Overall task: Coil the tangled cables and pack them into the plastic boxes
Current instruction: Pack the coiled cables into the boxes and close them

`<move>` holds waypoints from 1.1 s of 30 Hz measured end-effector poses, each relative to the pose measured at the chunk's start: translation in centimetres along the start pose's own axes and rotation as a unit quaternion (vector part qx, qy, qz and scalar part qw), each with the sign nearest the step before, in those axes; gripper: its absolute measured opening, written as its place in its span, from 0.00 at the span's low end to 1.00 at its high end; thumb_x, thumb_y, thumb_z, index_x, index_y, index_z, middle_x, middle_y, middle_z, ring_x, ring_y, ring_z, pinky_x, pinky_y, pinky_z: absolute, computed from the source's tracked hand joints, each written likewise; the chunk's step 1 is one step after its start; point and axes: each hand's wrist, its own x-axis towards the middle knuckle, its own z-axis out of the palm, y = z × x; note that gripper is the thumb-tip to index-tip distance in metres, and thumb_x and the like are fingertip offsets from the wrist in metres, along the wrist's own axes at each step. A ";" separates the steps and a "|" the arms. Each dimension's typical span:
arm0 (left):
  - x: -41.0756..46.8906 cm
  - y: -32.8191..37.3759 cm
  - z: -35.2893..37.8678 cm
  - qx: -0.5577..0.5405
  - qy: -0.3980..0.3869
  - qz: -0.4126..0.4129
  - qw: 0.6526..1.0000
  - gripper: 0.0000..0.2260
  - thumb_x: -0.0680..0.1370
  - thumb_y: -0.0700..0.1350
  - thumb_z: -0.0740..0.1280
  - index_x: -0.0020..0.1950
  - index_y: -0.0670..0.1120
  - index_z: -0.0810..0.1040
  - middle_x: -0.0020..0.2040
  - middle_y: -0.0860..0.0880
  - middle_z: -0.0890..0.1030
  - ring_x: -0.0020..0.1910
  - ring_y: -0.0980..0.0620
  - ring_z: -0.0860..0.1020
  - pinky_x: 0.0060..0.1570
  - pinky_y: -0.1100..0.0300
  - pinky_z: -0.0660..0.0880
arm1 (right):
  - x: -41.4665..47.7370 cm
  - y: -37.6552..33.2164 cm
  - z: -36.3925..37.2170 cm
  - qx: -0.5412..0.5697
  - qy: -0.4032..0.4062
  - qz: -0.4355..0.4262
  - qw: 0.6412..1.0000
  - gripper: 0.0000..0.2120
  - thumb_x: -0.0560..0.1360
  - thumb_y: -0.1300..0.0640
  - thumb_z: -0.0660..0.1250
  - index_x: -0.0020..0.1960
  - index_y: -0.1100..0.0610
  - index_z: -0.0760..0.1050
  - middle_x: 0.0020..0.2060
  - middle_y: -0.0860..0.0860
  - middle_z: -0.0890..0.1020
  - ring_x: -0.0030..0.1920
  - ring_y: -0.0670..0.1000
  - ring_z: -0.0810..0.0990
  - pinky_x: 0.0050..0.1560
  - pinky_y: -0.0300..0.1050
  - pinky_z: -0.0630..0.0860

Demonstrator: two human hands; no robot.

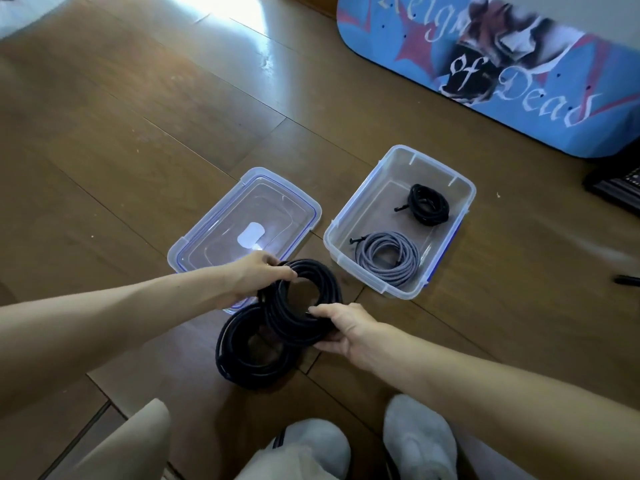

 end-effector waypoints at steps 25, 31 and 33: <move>1.1 11.3 1.9 -0.195 -0.019 0.101 0.975 0.11 0.79 0.44 0.65 0.56 0.38 0.77 0.41 0.44 0.79 0.38 0.49 0.79 0.45 0.58 0.81 | -6.0 -13.1 -8.7 0.027 0.027 -0.164 0.986 0.06 0.74 0.58 0.71 0.46 0.58 0.76 0.40 0.55 0.81 0.46 0.55 0.81 0.55 0.54 0.78; 3.4 14.2 6.8 -0.205 -0.028 0.049 0.977 0.14 0.78 0.45 0.65 0.57 0.35 0.76 0.47 0.40 0.81 0.44 0.44 0.82 0.48 0.47 0.81 | -5.2 -15.9 -13.7 0.026 0.080 -0.173 0.981 0.10 0.77 0.53 0.67 0.40 0.56 0.72 0.31 0.52 0.74 0.32 0.50 0.73 0.42 0.46 0.75; 4.4 15.0 8.4 -0.261 -0.010 0.036 0.965 0.14 0.78 0.43 0.66 0.58 0.34 0.74 0.49 0.39 0.81 0.45 0.43 0.83 0.48 0.47 0.80 | -4.6 -17.0 -15.0 0.043 0.074 -0.180 0.980 0.09 0.78 0.52 0.64 0.44 0.57 0.72 0.33 0.53 0.72 0.32 0.50 0.70 0.39 0.44 0.73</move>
